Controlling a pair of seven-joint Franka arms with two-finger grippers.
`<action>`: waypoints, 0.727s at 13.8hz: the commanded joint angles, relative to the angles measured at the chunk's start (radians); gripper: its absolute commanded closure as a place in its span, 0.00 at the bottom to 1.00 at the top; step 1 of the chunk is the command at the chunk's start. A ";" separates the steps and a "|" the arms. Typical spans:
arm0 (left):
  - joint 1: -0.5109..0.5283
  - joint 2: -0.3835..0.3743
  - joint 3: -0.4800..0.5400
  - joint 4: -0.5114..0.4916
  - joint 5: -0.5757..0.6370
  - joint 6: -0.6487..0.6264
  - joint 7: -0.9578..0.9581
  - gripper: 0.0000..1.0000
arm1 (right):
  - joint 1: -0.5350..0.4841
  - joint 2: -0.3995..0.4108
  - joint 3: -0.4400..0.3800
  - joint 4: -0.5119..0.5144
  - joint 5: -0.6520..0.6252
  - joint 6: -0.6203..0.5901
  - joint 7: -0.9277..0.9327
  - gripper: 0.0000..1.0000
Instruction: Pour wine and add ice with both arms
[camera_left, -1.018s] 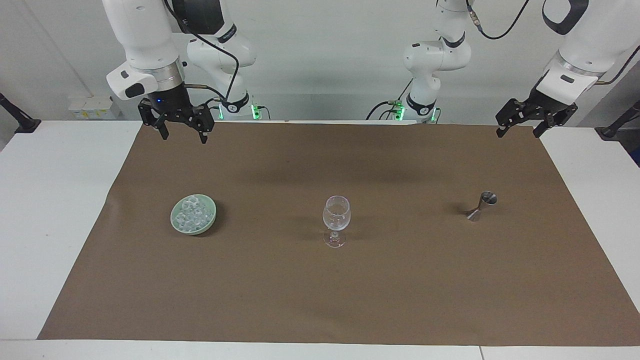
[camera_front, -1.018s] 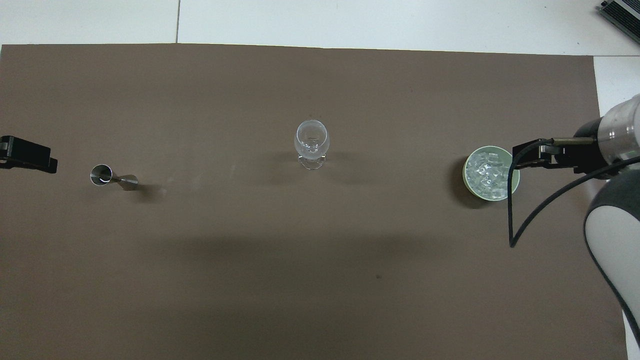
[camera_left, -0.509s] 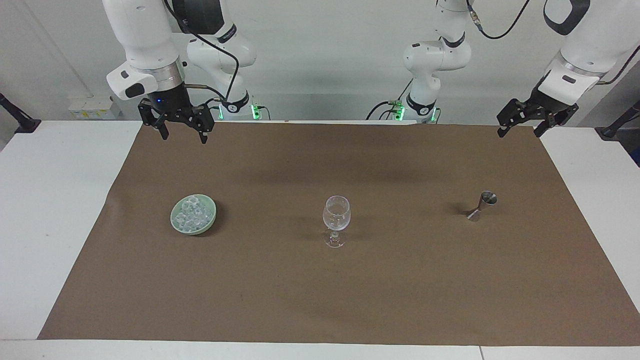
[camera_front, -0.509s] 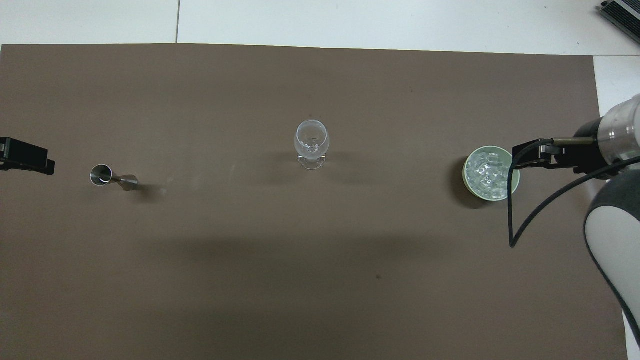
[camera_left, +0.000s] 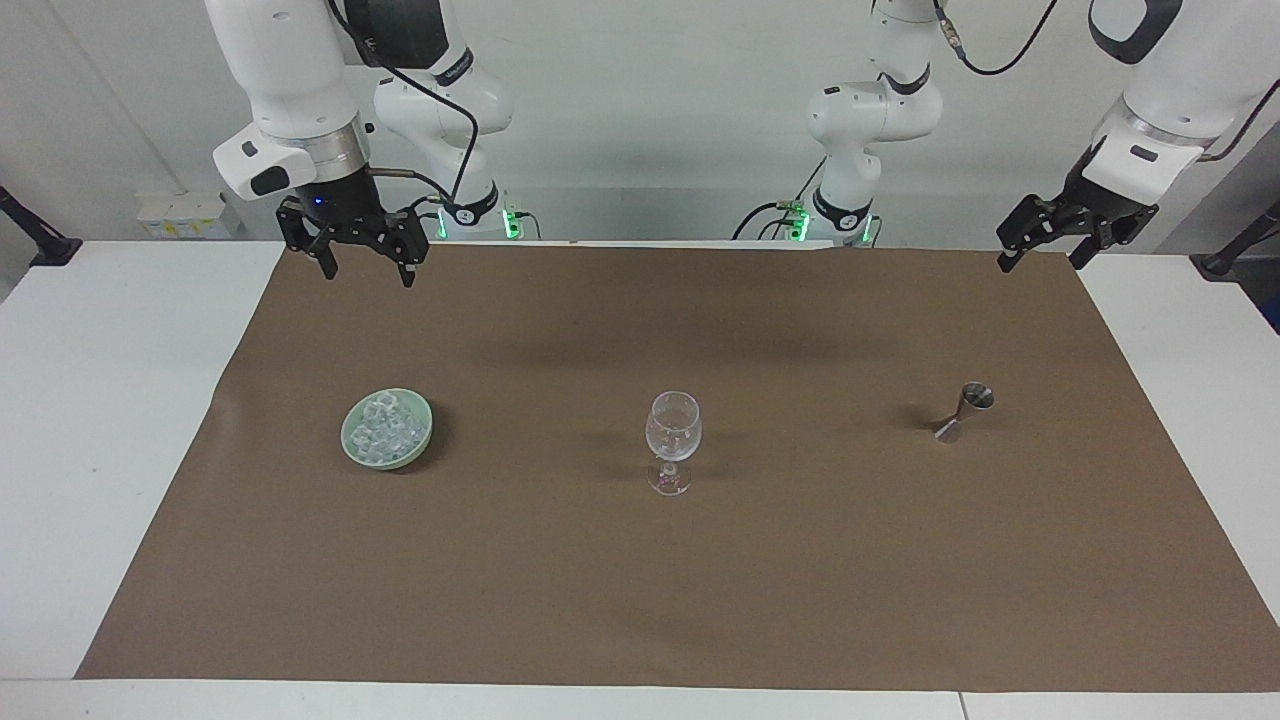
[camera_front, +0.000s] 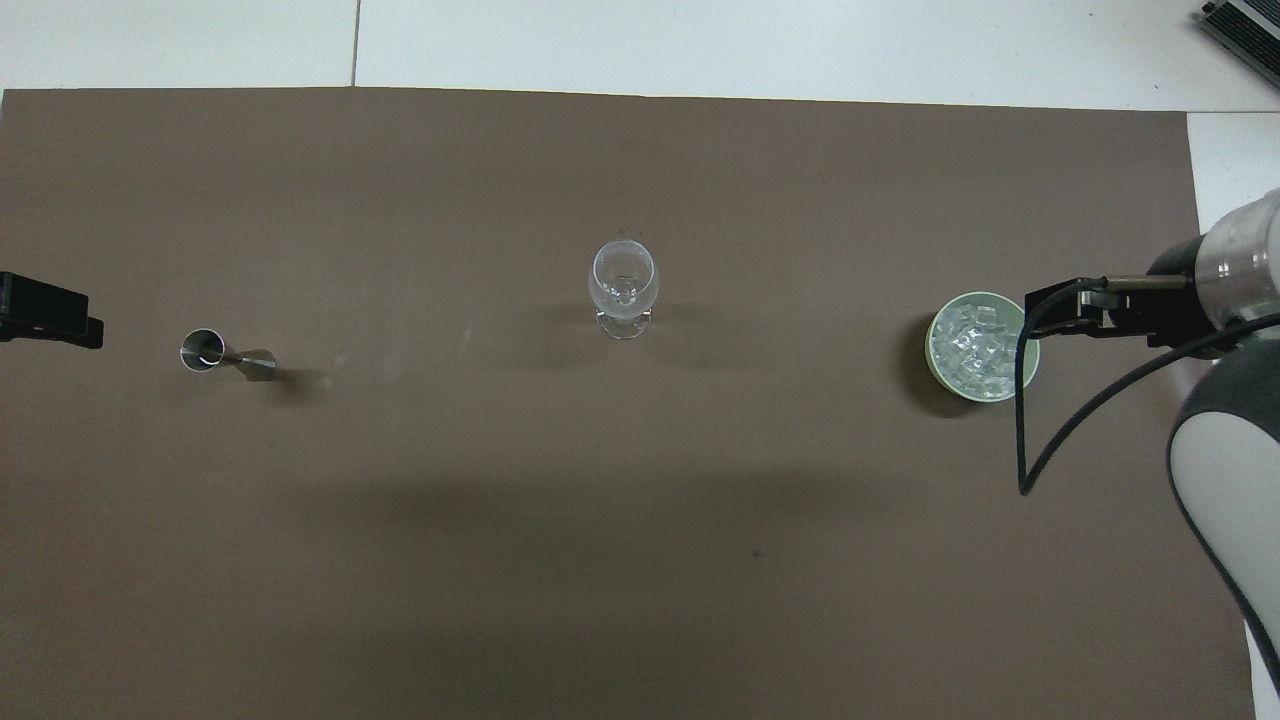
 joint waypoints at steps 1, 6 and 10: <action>0.027 -0.031 0.001 -0.037 -0.002 0.013 -0.028 0.00 | 0.000 -0.025 -0.004 -0.027 0.013 0.006 -0.019 0.00; 0.082 -0.030 0.001 -0.035 -0.074 0.019 -0.080 0.00 | 0.000 -0.025 -0.005 -0.027 0.013 0.006 -0.019 0.00; 0.160 -0.015 0.001 -0.041 -0.138 0.018 -0.097 0.00 | 0.000 -0.025 -0.004 -0.027 0.013 0.006 -0.019 0.00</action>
